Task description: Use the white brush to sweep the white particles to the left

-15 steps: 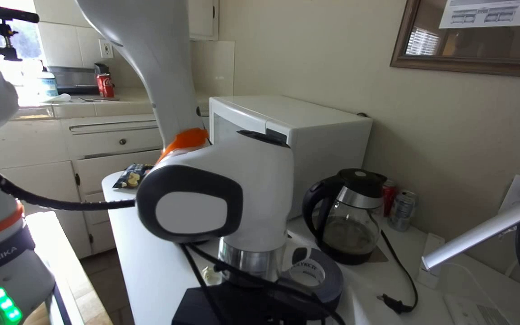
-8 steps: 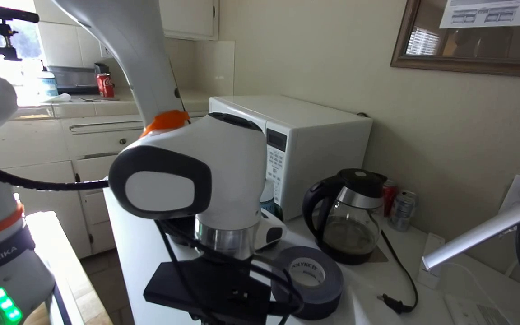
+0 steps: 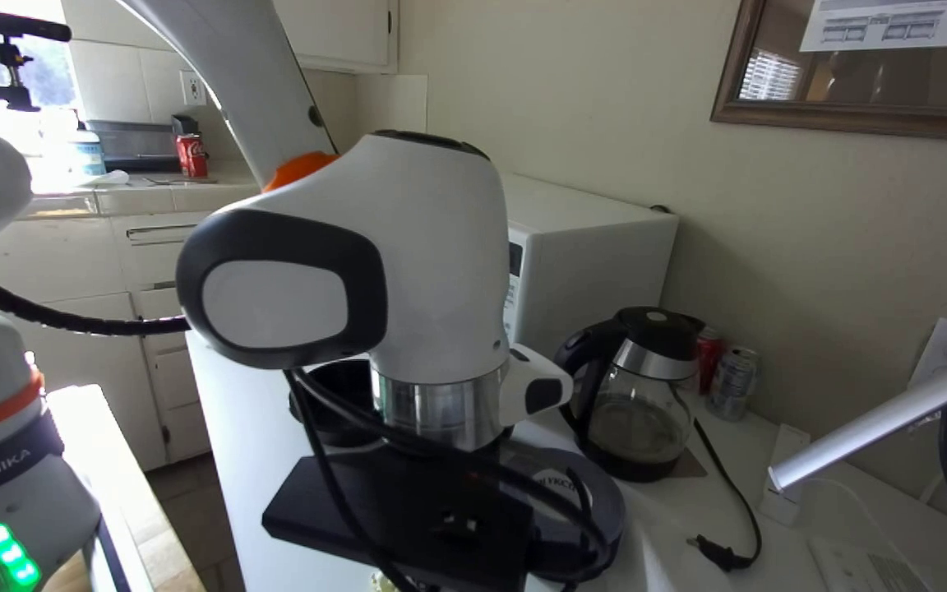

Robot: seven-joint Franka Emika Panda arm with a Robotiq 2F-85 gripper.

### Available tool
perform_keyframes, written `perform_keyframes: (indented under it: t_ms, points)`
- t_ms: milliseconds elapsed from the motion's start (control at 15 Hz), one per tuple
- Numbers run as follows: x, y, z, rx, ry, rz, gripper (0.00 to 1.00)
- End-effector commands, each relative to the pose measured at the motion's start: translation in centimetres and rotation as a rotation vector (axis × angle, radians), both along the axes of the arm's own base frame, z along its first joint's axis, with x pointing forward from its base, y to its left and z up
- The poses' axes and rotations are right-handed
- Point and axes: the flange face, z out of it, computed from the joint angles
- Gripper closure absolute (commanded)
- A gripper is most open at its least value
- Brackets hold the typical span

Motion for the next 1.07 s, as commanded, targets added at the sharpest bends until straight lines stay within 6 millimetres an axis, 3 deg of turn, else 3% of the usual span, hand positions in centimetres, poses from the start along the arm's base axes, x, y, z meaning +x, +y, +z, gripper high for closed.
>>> perform_keyframes:
  t_ms: [0, 667, 1000]
  points:
    - [1.3, -2.0, -0.9, -0.004, 0.011, -0.052, 0.94]
    - [5.1, -3.1, -6.2, -0.006, 0.085, -0.096, 0.94]
    - [6.6, -2.8, -7.0, -0.036, 0.110, -0.098, 0.94]
